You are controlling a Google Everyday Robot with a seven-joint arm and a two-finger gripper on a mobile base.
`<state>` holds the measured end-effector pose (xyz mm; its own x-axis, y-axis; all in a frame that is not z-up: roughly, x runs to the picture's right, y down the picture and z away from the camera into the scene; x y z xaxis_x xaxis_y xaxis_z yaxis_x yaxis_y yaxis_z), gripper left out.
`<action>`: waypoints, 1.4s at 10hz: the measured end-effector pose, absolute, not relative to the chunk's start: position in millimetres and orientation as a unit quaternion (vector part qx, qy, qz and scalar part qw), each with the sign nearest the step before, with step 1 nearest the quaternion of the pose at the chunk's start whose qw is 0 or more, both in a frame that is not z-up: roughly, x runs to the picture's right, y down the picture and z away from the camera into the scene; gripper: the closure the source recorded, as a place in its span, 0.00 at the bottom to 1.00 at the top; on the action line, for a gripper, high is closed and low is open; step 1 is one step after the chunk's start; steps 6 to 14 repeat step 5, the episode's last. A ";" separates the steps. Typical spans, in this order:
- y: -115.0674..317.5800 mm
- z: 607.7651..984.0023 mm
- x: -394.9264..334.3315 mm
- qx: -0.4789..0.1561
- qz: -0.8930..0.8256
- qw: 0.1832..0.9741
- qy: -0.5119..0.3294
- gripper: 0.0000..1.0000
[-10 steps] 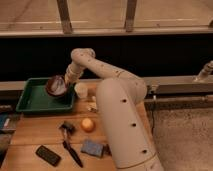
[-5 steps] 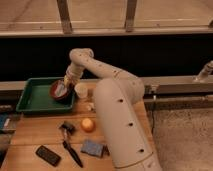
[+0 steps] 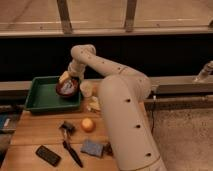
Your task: Stack bowls into tray
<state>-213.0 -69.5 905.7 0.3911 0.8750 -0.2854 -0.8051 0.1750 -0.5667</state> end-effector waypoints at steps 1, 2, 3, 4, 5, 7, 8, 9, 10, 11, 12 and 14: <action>-84.9 884.7 -209.0 -0.313 0.550 0.771 -0.066 0.21; -96.7 866.9 -203.3 -0.296 0.550 0.777 -0.078 0.21; -106.8 848.7 -194.9 -0.280 0.548 0.783 -0.093 0.21; -111.2 839.6 -189.8 -0.271 0.547 0.786 -0.100 0.21; -113.8 831.9 -188.9 -0.266 0.545 0.788 -0.106 0.21; -113.8 831.9 -188.9 -0.266 0.545 0.788 -0.106 0.21; -113.8 831.9 -188.9 -0.266 0.545 0.788 -0.106 0.21; -113.8 831.9 -188.9 -0.266 0.545 0.788 -0.106 0.21; -113.8 831.9 -188.9 -0.266 0.545 0.788 -0.106 0.21; -113.8 831.9 -188.9 -0.266 0.545 0.788 -0.106 0.21; -113.8 831.9 -188.9 -0.266 0.545 0.788 -0.106 0.21; -113.8 831.9 -188.9 -0.266 0.545 0.788 -0.106 0.21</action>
